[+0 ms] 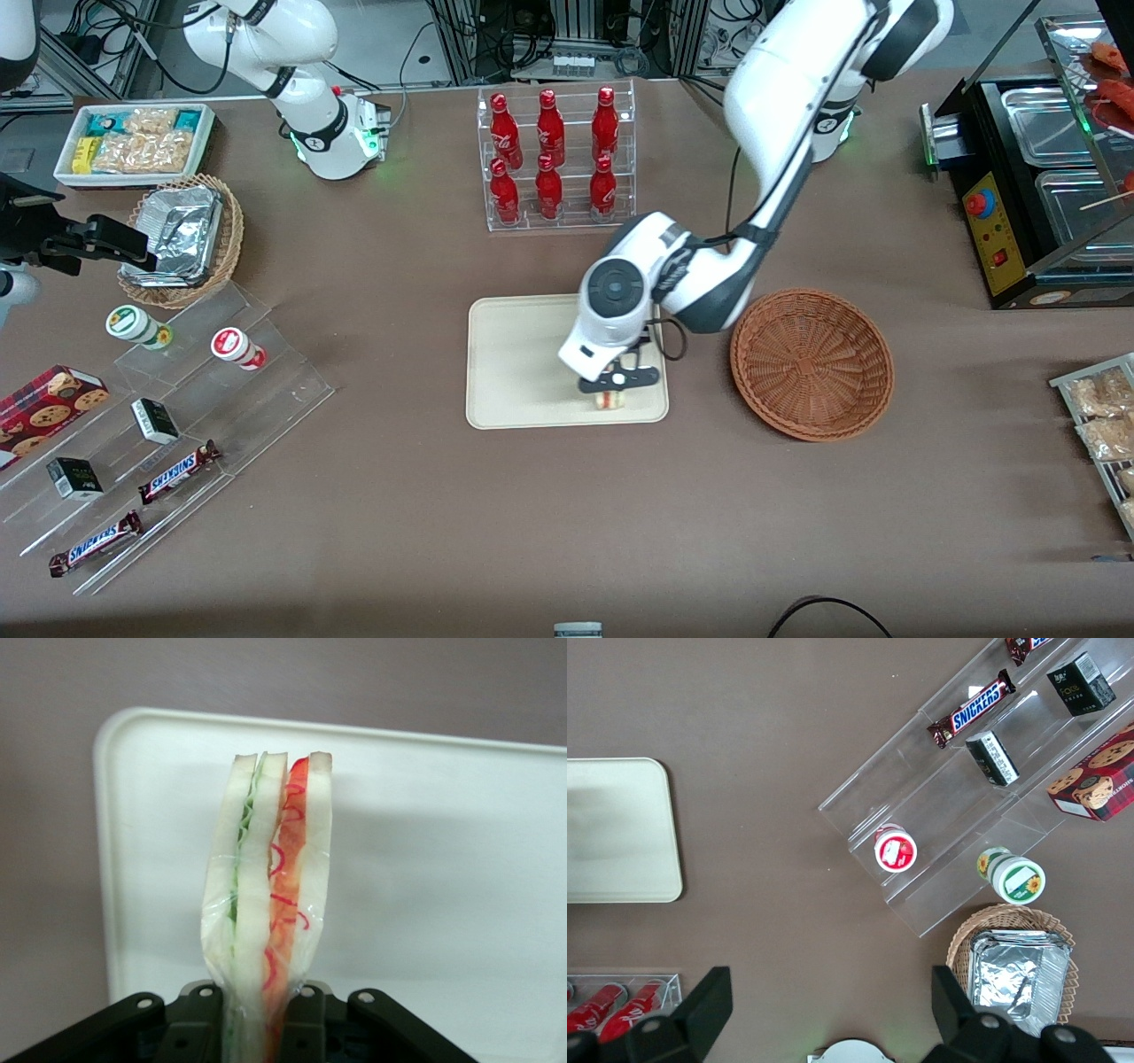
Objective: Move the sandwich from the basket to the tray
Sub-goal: 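Carry the sandwich with the left gripper over the cream tray, then lower the sandwich onto the tray and open the left gripper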
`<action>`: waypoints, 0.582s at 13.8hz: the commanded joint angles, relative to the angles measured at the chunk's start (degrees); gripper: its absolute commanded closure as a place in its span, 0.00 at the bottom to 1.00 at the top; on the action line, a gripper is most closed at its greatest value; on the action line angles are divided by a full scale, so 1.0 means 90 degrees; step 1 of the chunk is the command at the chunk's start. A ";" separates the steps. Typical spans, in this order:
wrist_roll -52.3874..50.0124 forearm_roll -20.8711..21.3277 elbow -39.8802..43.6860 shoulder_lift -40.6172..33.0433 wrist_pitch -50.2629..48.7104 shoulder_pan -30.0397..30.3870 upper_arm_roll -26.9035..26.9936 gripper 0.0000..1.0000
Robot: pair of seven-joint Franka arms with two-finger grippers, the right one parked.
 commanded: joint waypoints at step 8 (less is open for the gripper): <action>-0.0744 0.0071 0.1427 0.1061 -0.0556 -0.0824 0.0140 1.00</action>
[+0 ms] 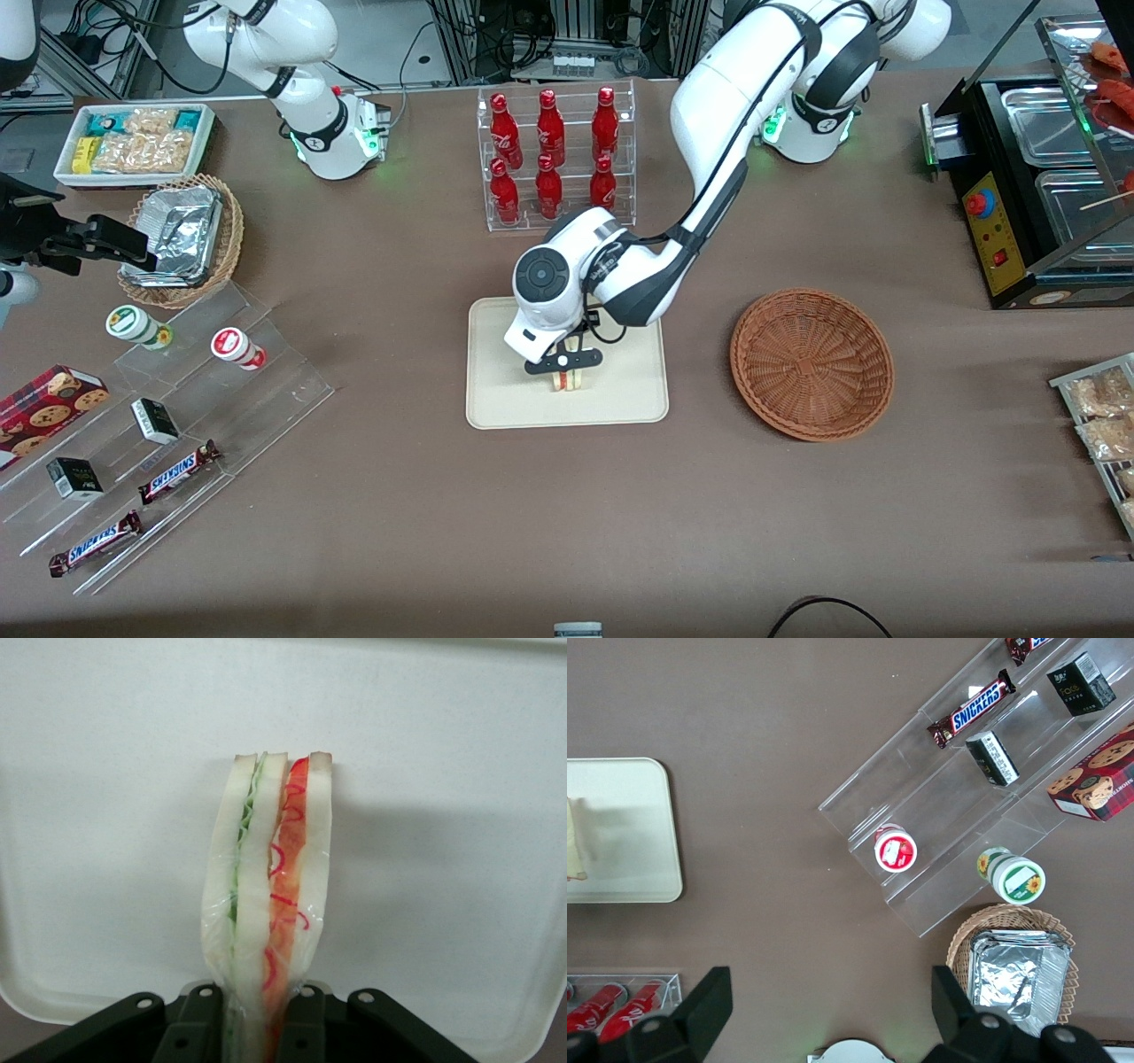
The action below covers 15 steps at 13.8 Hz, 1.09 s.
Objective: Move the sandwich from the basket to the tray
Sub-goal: 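Lower the sandwich onto the tray and open the left gripper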
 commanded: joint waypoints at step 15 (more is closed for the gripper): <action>-0.0086 0.0205 0.0385 -0.0427 -0.0235 -0.0069 0.0092 0.00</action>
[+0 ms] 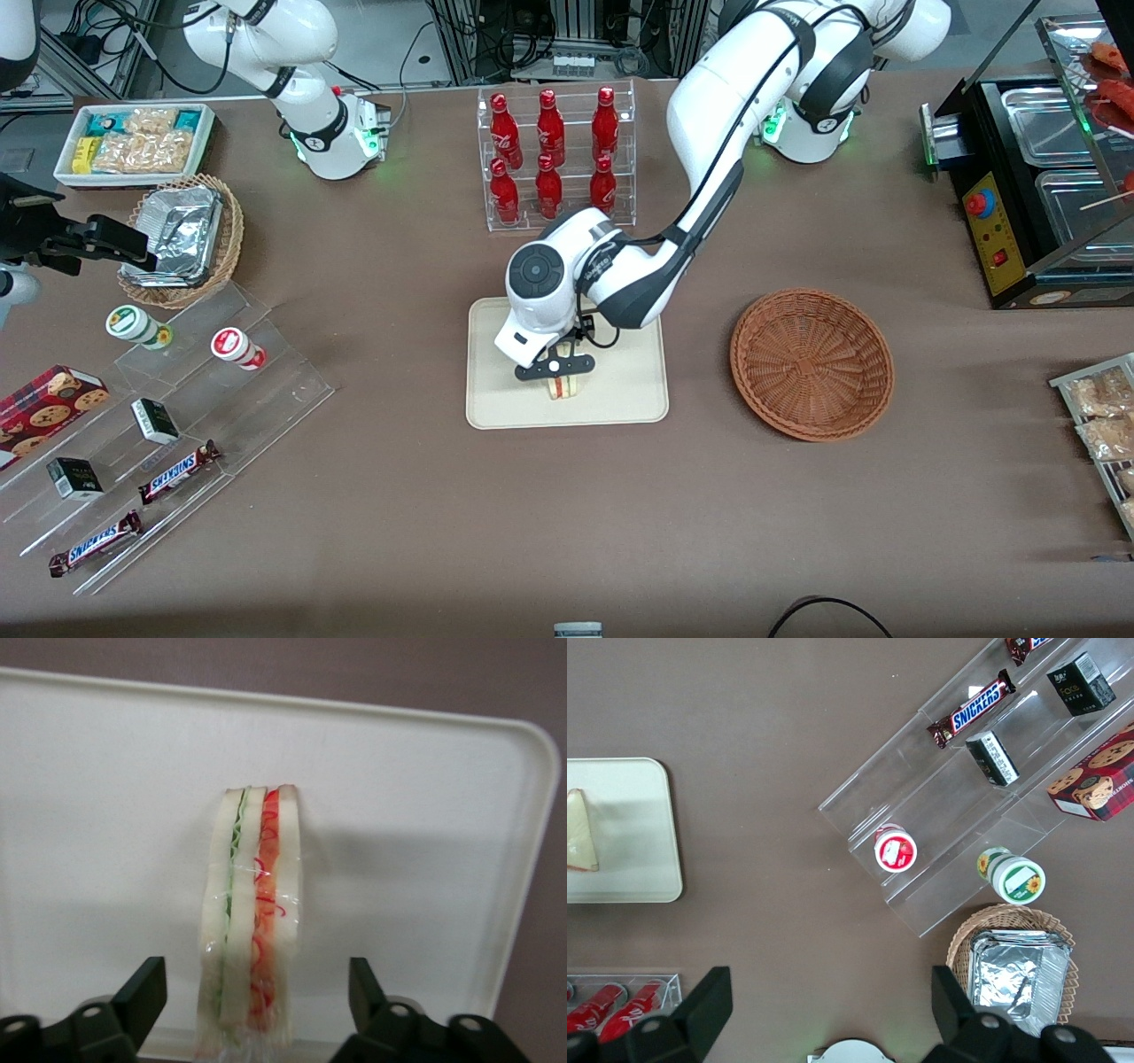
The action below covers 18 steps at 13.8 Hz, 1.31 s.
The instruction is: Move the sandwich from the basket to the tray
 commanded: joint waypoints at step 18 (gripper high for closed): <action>0.4174 0.0036 -0.1997 -0.2729 -0.1237 0.3379 0.0046 0.00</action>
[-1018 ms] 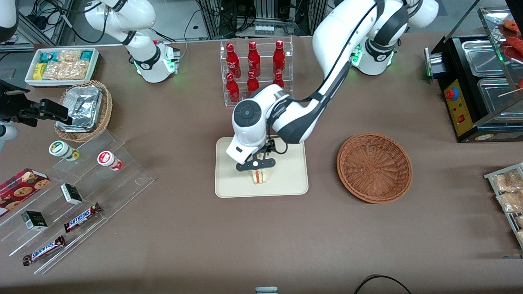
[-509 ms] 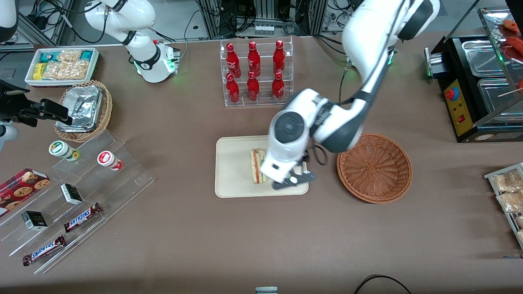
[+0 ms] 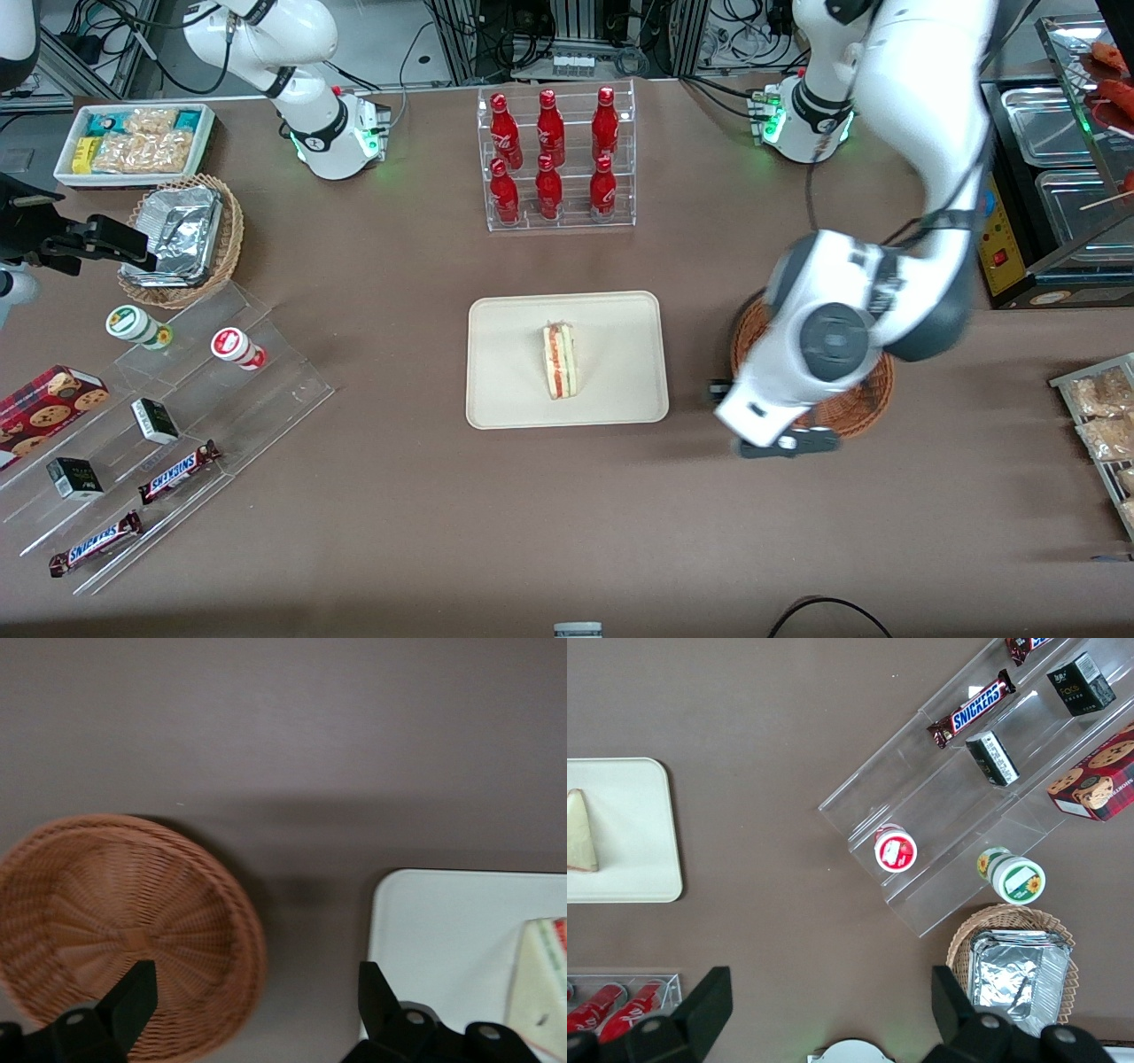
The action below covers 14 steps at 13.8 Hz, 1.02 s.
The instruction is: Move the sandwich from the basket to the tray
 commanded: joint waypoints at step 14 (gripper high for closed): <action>0.2425 -0.0046 -0.1472 -0.3340 -0.1867 0.1884 -0.0235 0.00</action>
